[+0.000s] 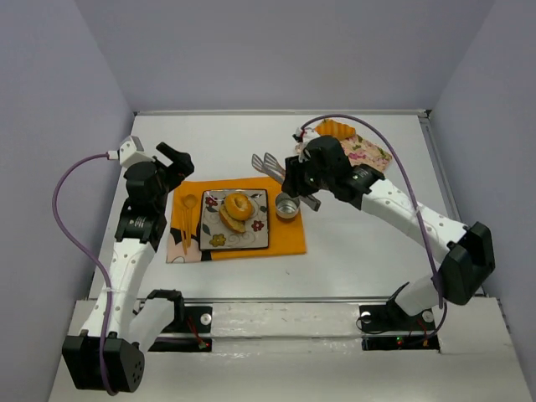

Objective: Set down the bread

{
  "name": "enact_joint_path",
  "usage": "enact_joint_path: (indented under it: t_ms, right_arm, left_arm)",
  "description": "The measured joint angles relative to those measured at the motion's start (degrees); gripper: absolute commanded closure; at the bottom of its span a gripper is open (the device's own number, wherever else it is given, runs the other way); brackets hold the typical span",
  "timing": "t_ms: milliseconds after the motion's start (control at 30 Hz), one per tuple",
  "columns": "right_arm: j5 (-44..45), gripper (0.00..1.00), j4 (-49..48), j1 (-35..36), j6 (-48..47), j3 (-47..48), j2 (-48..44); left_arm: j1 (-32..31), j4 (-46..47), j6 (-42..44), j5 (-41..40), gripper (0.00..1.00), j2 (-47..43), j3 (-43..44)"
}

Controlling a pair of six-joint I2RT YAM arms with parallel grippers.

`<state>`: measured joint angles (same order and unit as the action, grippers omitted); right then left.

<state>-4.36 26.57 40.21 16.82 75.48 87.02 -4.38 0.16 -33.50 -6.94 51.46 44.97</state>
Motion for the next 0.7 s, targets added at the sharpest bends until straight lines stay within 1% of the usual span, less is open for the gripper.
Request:
enact_joint_path:
  t_ms: [33,67,133,233,333,367,467,633,667,700]
  right_arm:
    - [1.16,0.53,-0.07,-0.02,0.31,-0.09,-0.66]
    - [4.63,0.54,-0.28,-0.24,1.57,-0.96,-3.10]
    - [8.85,0.54,-1.09,-0.92,3.43,-3.37,-7.23]
    - [16.70,0.54,-1.42,-2.60,6.51,-9.35,-15.30]
    - [21.75,0.53,-0.83,-3.52,9.33,-15.63,-20.98]
    - [22.36,0.52,-0.70,-3.56,10.16,-17.49,-21.92]
    - [23.21,0.50,0.26,-3.48,13.11,-23.28,-22.75]
    - [23.43,0.50,2.89,-3.39,19.06,-30.40,-18.84]
    - [23.52,0.48,3.26,-3.41,19.82,-30.93,-18.18]
    - [23.67,0.38,3.41,-3.41,20.83,-31.41,-17.40]
  left_arm:
    - [0.00,0.02,0.00,0.00,0.01,-0.09,0.00]
    - [0.00,-0.02,0.00,0.00,0.01,-0.13,0.00]
    - [0.00,0.00,0.00,0.02,0.01,-0.22,-0.02]
    - [0.00,0.00,0.00,0.13,0.01,-0.24,-0.02]
    - [0.00,0.02,0.00,0.31,0.01,-0.24,-0.02]
    - [0.00,0.02,0.00,0.35,0.01,-0.24,-0.02]
    - [0.00,0.02,0.00,0.48,0.01,-0.24,-0.07]
    - [0.00,0.04,0.00,0.74,0.01,-0.24,-0.24]
    - [0.00,0.00,0.00,0.83,0.01,-0.26,-0.28]
    - [0.00,0.02,0.00,0.90,0.01,-0.33,-0.37]
